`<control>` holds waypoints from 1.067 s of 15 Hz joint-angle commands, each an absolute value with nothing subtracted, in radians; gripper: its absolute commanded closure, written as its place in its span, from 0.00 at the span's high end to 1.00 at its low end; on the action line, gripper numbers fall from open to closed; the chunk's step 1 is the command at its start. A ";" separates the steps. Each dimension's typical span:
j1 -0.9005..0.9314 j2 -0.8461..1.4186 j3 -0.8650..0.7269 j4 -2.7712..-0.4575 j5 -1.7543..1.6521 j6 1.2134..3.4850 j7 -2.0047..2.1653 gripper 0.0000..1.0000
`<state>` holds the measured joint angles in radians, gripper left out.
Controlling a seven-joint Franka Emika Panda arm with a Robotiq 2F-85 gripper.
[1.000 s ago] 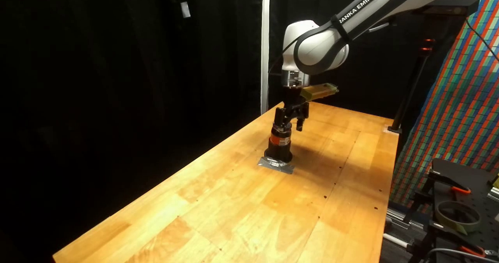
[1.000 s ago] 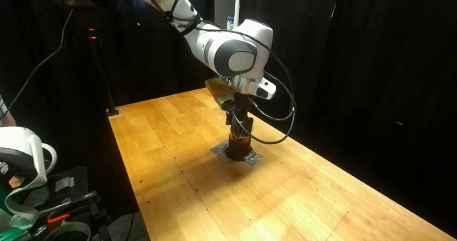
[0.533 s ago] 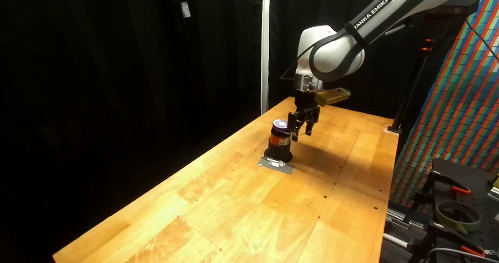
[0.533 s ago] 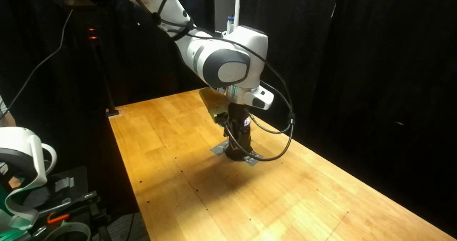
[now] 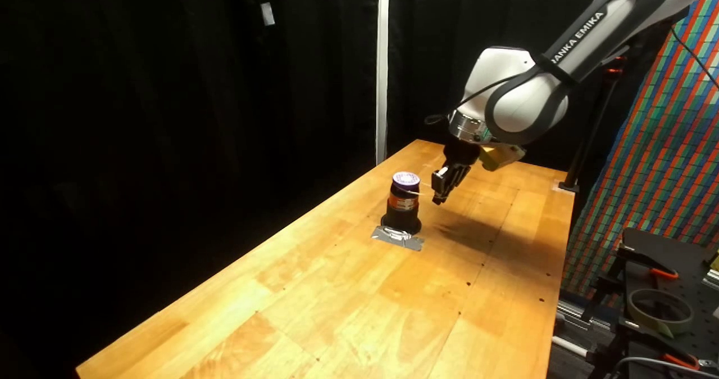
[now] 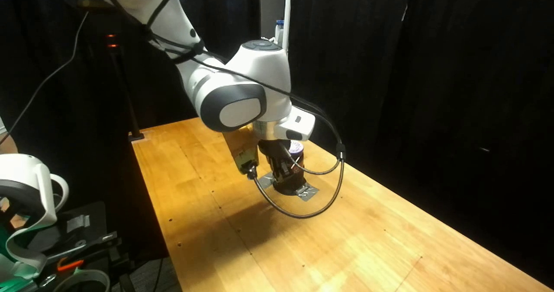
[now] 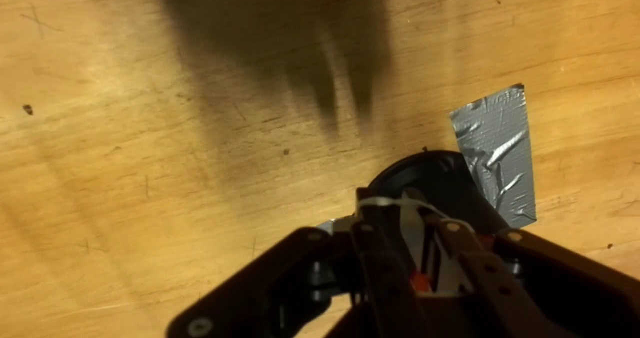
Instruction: Put the rubber band on the jar.
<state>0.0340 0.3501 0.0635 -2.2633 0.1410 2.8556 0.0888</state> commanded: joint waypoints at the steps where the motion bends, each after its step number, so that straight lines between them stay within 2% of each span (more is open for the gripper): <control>1: -0.038 0.265 0.159 -2.456 0.196 3.131 -0.051 0.03; 5: -0.250 0.327 0.422 -2.529 0.155 3.472 -0.101 0.08; 8: -0.370 0.422 0.516 -2.552 -0.042 3.705 -0.055 0.09; 9: -0.388 0.456 0.516 -2.561 -0.091 3.777 -0.057 0.10; 10: -0.306 0.476 0.399 -2.571 -0.205 3.849 0.020 0.09; 12: -0.277 0.531 0.321 -2.565 -0.290 3.961 0.024 0.08; 16: -0.216 0.631 0.206 -2.534 -0.377 4.127 0.025 0.09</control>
